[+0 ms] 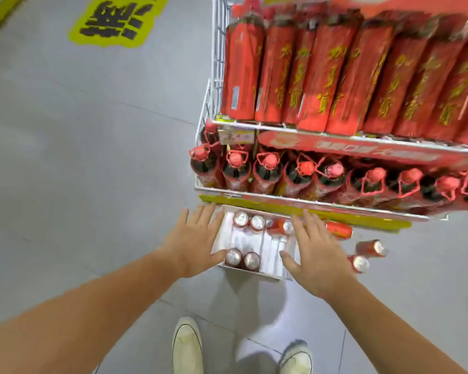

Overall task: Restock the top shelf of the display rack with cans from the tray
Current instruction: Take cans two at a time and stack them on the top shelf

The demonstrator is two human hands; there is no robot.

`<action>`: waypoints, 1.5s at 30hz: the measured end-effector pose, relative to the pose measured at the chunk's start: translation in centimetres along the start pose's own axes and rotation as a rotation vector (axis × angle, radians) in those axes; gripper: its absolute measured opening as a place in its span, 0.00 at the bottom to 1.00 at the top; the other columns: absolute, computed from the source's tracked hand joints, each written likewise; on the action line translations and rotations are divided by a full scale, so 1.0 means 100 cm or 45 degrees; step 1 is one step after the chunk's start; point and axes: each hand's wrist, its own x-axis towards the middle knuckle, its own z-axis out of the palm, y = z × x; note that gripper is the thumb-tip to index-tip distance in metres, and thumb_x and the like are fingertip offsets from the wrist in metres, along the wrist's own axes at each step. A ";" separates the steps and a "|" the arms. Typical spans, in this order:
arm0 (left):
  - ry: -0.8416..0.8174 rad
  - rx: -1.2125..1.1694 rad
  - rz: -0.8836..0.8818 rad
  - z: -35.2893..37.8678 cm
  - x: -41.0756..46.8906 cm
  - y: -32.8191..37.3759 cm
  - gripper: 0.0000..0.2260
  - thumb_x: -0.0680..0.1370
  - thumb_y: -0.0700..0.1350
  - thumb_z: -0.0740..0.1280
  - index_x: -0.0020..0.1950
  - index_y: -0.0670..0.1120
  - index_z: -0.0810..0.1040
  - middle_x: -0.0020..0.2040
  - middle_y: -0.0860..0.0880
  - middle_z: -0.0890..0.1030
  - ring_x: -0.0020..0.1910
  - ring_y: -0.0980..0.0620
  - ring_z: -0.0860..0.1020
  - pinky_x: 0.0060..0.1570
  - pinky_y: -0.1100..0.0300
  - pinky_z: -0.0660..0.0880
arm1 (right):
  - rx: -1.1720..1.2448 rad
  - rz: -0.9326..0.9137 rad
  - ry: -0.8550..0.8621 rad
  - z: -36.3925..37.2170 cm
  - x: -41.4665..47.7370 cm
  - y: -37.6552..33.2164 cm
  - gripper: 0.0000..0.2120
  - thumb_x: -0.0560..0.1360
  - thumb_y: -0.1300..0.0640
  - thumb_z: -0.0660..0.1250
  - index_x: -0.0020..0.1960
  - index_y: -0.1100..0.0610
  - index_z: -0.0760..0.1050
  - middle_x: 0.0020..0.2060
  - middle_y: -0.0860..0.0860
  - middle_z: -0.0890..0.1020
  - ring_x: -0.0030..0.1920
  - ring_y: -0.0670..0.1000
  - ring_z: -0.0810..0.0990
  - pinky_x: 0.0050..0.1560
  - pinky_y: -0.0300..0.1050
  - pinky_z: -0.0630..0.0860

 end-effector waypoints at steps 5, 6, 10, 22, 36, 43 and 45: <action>-0.096 -0.010 0.086 0.104 0.041 0.005 0.38 0.73 0.65 0.53 0.70 0.39 0.76 0.67 0.35 0.78 0.65 0.34 0.78 0.60 0.39 0.77 | 0.040 0.011 -0.129 0.103 0.033 0.012 0.41 0.76 0.35 0.50 0.83 0.53 0.47 0.82 0.57 0.50 0.82 0.59 0.49 0.80 0.55 0.52; -0.079 -0.031 0.091 0.123 0.050 0.005 0.39 0.73 0.65 0.52 0.73 0.40 0.72 0.70 0.35 0.75 0.69 0.35 0.75 0.64 0.40 0.74 | 0.056 0.005 -0.145 0.121 0.040 0.014 0.40 0.77 0.35 0.50 0.83 0.53 0.46 0.82 0.57 0.49 0.82 0.59 0.49 0.79 0.54 0.52; -0.136 -0.153 0.106 0.192 0.083 0.006 0.39 0.76 0.65 0.51 0.80 0.41 0.59 0.79 0.38 0.62 0.78 0.39 0.61 0.71 0.46 0.67 | 0.073 -0.013 -0.231 0.187 0.064 0.024 0.37 0.81 0.39 0.54 0.83 0.52 0.43 0.83 0.55 0.47 0.82 0.57 0.46 0.79 0.52 0.50; -0.564 -0.135 0.288 0.306 0.154 0.019 0.31 0.78 0.36 0.65 0.78 0.45 0.56 0.65 0.44 0.71 0.57 0.39 0.80 0.52 0.42 0.79 | 0.506 -0.215 -0.523 0.308 0.132 0.039 0.36 0.76 0.54 0.70 0.80 0.45 0.59 0.76 0.46 0.68 0.76 0.49 0.65 0.75 0.44 0.61; -0.504 -1.387 -0.169 0.322 0.193 0.019 0.26 0.67 0.42 0.79 0.61 0.53 0.72 0.55 0.53 0.82 0.53 0.53 0.82 0.55 0.52 0.82 | 1.707 0.403 -0.302 0.339 0.156 0.025 0.27 0.66 0.70 0.77 0.56 0.46 0.75 0.44 0.53 0.85 0.44 0.49 0.81 0.45 0.42 0.77; -0.603 -1.850 -0.351 0.308 0.201 0.018 0.24 0.72 0.39 0.78 0.63 0.55 0.77 0.59 0.53 0.84 0.60 0.51 0.81 0.66 0.47 0.75 | 1.820 0.596 -0.213 0.335 0.169 0.037 0.29 0.64 0.69 0.81 0.59 0.53 0.74 0.51 0.52 0.86 0.51 0.51 0.86 0.51 0.48 0.82; -0.649 -1.970 -0.354 0.295 0.194 0.016 0.19 0.75 0.38 0.75 0.60 0.56 0.79 0.58 0.53 0.84 0.59 0.51 0.81 0.65 0.48 0.75 | 1.870 0.594 -0.190 0.325 0.165 0.041 0.28 0.64 0.68 0.81 0.59 0.52 0.76 0.52 0.51 0.86 0.52 0.51 0.85 0.52 0.48 0.81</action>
